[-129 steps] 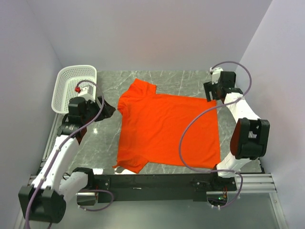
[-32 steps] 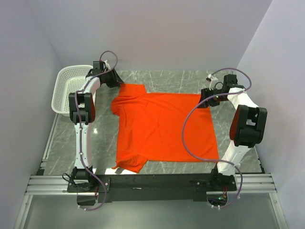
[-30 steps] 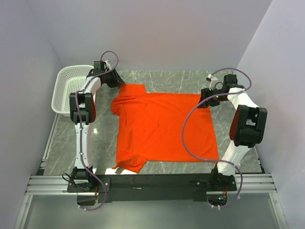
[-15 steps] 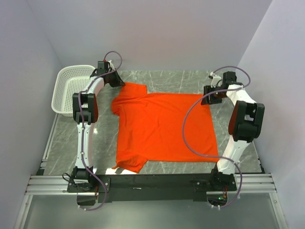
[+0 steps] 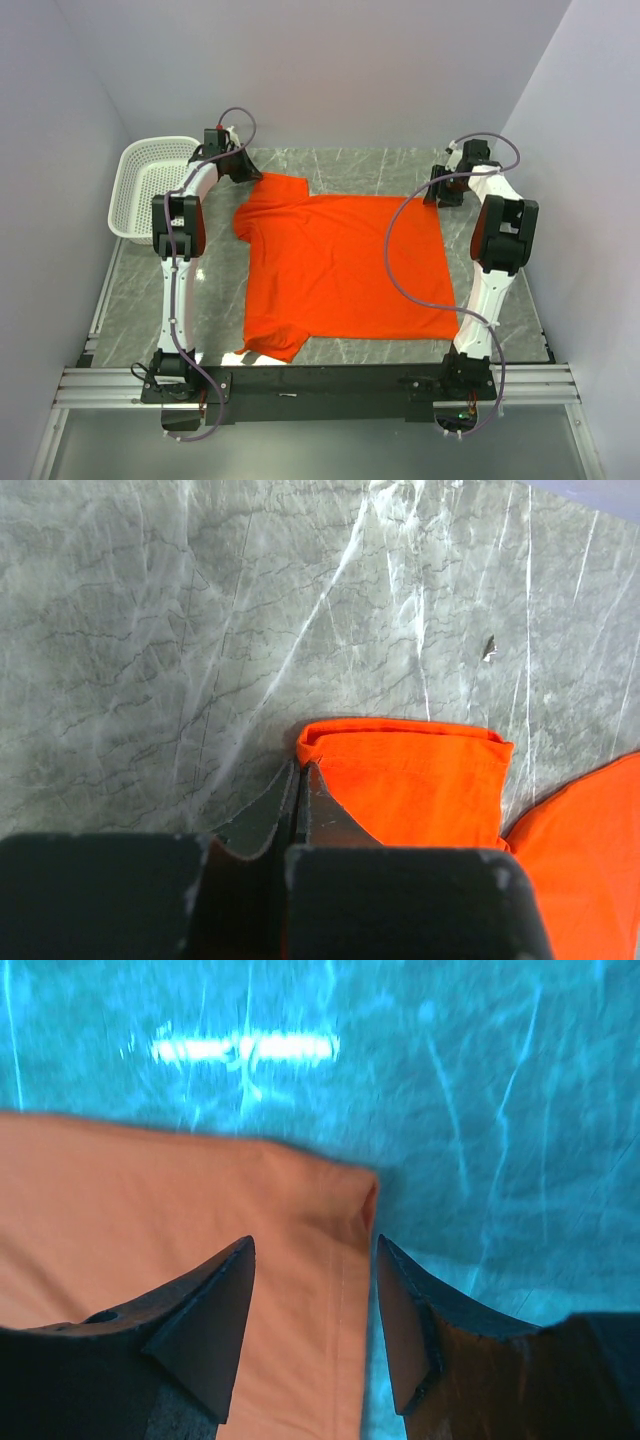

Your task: Fold and stack the t-shirts

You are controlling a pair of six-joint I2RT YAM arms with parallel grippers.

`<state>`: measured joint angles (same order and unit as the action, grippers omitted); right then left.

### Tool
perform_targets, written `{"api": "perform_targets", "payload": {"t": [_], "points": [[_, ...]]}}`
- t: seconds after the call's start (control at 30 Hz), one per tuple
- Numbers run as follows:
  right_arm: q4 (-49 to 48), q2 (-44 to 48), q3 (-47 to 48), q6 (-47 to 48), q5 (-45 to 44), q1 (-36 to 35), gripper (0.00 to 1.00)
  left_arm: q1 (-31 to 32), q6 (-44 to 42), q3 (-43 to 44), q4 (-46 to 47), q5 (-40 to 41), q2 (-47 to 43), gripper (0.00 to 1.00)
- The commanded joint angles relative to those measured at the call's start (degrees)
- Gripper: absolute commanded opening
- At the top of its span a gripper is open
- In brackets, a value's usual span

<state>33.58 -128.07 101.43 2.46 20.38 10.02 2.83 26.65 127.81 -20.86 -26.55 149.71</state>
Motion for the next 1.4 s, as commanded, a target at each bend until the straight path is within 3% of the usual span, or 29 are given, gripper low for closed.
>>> {"api": "perform_targets", "payload": {"t": [0.0, 0.47, 0.77, 0.9, 1.03, 1.17, 1.27, 1.37], "points": [[0.07, -1.83, 4.92, -2.37, -0.26, -0.09, 0.59, -0.19, -0.90, -1.51, -1.11, 0.00, -1.35, 0.00], [3.42, -6.23, 10.11, -2.37, -0.52, 0.26, 0.54, -0.90, 0.33, -1.69, 1.53, -2.46, -3.72, 0.00], [4.91, -7.37, 11.77, -2.11, 0.80, 1.05, 0.32, -1.07, 0.85, -1.77, 1.96, -3.51, -3.81, 0.00], [2.81, -5.27, 10.47, -1.67, 0.80, 0.96, 0.04, -1.34, 1.03, -2.74, 3.54, -3.78, -5.91, 0.00], [-6.50, 6.23, -1.64, 0.17, -0.52, 0.18, 0.00, -1.86, 1.03, -8.96, 8.45, -3.17, -13.37, 0.00], [-14.85, 28.41, -20.51, 4.12, -0.87, -0.79, 0.00, -2.21, -0.11, -18.79, 11.63, -2.64, -25.14, 0.00], [-17.06, 42.58, -25.39, 7.46, -1.31, -0.97, 0.00, -2.30, -0.64, -24.34, 13.47, -2.11, -35.95, 0.00], [-14.52, 52.27, -21.81, 10.01, -2.36, -0.88, 0.00, -2.30, -0.38, -27.16, 13.74, -1.23, -46.67, 0.00]]}}
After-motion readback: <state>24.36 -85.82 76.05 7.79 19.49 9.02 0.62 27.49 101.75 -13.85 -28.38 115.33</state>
